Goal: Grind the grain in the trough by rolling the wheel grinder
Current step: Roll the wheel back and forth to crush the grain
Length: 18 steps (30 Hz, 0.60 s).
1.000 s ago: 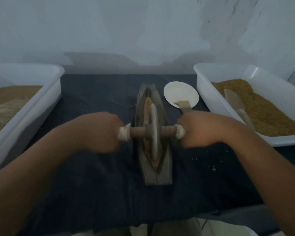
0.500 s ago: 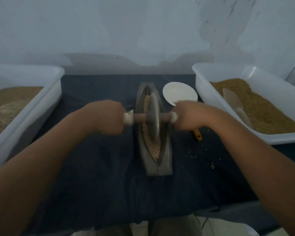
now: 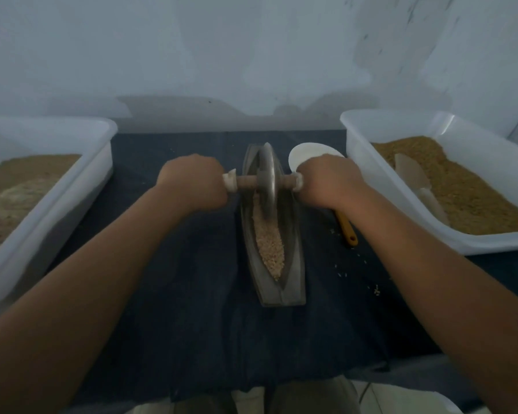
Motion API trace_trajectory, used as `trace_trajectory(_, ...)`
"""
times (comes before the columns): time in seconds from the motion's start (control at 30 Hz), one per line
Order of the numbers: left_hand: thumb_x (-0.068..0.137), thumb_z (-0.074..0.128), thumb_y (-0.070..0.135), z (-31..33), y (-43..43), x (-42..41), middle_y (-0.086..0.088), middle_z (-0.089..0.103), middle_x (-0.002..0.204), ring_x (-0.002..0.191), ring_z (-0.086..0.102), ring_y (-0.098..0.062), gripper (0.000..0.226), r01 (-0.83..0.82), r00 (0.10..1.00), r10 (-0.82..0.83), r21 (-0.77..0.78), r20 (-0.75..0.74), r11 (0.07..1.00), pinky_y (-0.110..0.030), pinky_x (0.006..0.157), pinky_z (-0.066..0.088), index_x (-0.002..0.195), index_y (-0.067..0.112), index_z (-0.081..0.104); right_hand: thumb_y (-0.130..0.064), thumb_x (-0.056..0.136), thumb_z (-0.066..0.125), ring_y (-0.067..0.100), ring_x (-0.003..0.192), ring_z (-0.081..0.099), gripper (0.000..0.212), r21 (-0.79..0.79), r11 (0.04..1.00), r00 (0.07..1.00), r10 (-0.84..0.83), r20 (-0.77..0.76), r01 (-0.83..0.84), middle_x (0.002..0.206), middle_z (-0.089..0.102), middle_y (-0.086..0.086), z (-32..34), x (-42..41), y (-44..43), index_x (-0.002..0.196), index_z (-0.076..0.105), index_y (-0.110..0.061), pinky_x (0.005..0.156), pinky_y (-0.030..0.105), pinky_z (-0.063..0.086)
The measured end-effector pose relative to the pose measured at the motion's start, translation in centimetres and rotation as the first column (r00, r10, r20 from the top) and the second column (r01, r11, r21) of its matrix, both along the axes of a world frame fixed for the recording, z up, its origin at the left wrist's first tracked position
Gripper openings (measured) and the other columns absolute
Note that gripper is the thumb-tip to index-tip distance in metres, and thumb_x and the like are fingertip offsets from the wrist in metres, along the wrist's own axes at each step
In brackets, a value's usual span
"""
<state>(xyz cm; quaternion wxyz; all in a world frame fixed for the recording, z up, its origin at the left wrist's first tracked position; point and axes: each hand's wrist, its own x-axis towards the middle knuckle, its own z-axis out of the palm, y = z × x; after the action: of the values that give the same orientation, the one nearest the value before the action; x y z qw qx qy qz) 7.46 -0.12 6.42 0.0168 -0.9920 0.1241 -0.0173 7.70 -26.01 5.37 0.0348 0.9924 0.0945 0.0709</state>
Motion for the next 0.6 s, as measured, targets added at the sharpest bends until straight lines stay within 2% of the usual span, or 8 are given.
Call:
trace_trajectory(0.07,0.078,0.066,0.036,0.1,1.0,-2.4,0.004,0.064,0.075,0.07,0.064,-0.021,0.017,0.13,0.985,-0.126,0.032,-0.12,0.991,-0.034,0.068,0.058,0.07,0.024,0.057,-0.041,0.083,0.059,0.014,0.066,0.064,0.023,0.037,0.999,0.963,0.047,-0.265,-0.039,0.068,0.065,-0.003,0.1,-2.8,-0.9,0.068,0.065,-0.025,0.058,0.033,0.05)
trace_trajectory(0.13,0.07,0.062,0.04,-0.1,2.3,-4.8,0.007,0.062,0.066,0.062,0.061,-0.012,0.017,0.236,0.952,-0.225,0.031,-0.209,0.971,-0.027,0.055,0.048,0.068,0.023,0.057,-0.044,0.074,0.061,0.005,0.052,0.062,0.016,0.122,0.989,0.853,0.133,-0.504,-0.083,0.061,0.066,-0.005,0.9,-6.1,-1.7,0.071,0.067,-0.031,0.048,0.03,0.047)
trace_trajectory(0.2,0.063,0.056,0.045,-0.6,3.0,-5.9,0.008,0.06,0.058,0.054,0.057,-0.006,0.023,0.26,0.941,-0.251,0.009,-0.225,0.966,-0.025,0.048,0.039,0.065,0.023,0.057,-0.053,0.066,0.056,0.003,0.048,0.06,0.015,0.162,0.98,0.796,0.189,-0.576,-0.115,0.061,0.065,-0.014,1.4,-7.7,-2.0,0.074,0.065,-0.044,0.044,0.027,0.043)
trace_trajectory(0.27,0.062,0.055,0.048,-1.4,2.9,-5.3,0.008,0.059,0.058,0.054,0.057,-0.007,0.026,0.207,0.962,-0.205,-0.01,-0.182,0.978,-0.024,0.048,0.038,0.063,0.022,0.057,-0.051,0.068,0.057,0.006,0.05,0.061,0.019,0.111,0.986,0.861,0.165,-0.481,-0.127,0.059,0.065,-0.007,1.2,-6.9,-1.6,0.069,0.066,-0.034,0.046,0.028,0.044)
trace_trajectory(0.37,0.069,0.057,0.05,-1.9,1.8,-1.5,0.005,0.061,0.068,0.062,0.06,-0.018,0.028,0.054,0.997,-0.056,-0.044,-0.053,0.998,-0.031,0.057,0.046,0.067,0.022,0.06,-0.044,0.083,0.06,0.015,0.061,0.06,0.026,0.007,0.998,0.99,0.066,-0.126,-0.066,0.065,0.061,-0.004,0.2,-2.8,-0.4,0.064,0.062,-0.026,0.053,0.03,0.042)
trace_trajectory(0.43,0.076,0.058,0.054,-1.4,1.0,1.2,-0.001,0.064,0.074,0.066,0.06,-0.021,0.033,-0.048,0.997,0.043,-0.083,-0.056,0.995,-0.034,0.06,0.047,0.071,0.021,0.062,-0.042,0.088,0.059,0.018,0.064,0.058,0.03,-0.011,1.0,0.997,0.028,0.067,-0.027,0.066,0.057,-0.005,0.2,-0.4,0.5,0.063,0.058,-0.026,0.055,0.03,0.037)
trace_trajectory(0.53,0.081,0.06,0.055,-1.1,0.5,2.4,-0.002,0.062,0.077,0.069,0.059,-0.022,0.036,-0.055,0.998,0.052,-0.071,-0.043,0.996,-0.035,0.064,0.049,0.073,0.02,0.062,-0.046,0.091,0.059,0.02,0.068,0.059,0.034,-0.002,1.0,0.997,-0.017,0.069,0.017,0.069,0.059,-0.004,0.8,0.8,1.2,0.065,0.061,-0.025,0.063,0.034,0.047)
trace_trajectory(0.6,0.082,0.065,0.044,-0.9,0.8,0.9,0.001,0.061,0.075,0.067,0.059,-0.02,0.027,0.018,0.995,-0.022,-0.041,-0.097,0.999,-0.032,0.064,0.051,0.071,0.02,0.059,-0.044,0.093,0.058,0.019,0.073,0.062,0.031,-0.01,1.0,0.996,0.01,-0.093,-0.011,0.074,0.063,-0.004,1.3,-0.7,0.9,0.07,0.065,-0.024,0.071,0.038,0.056)
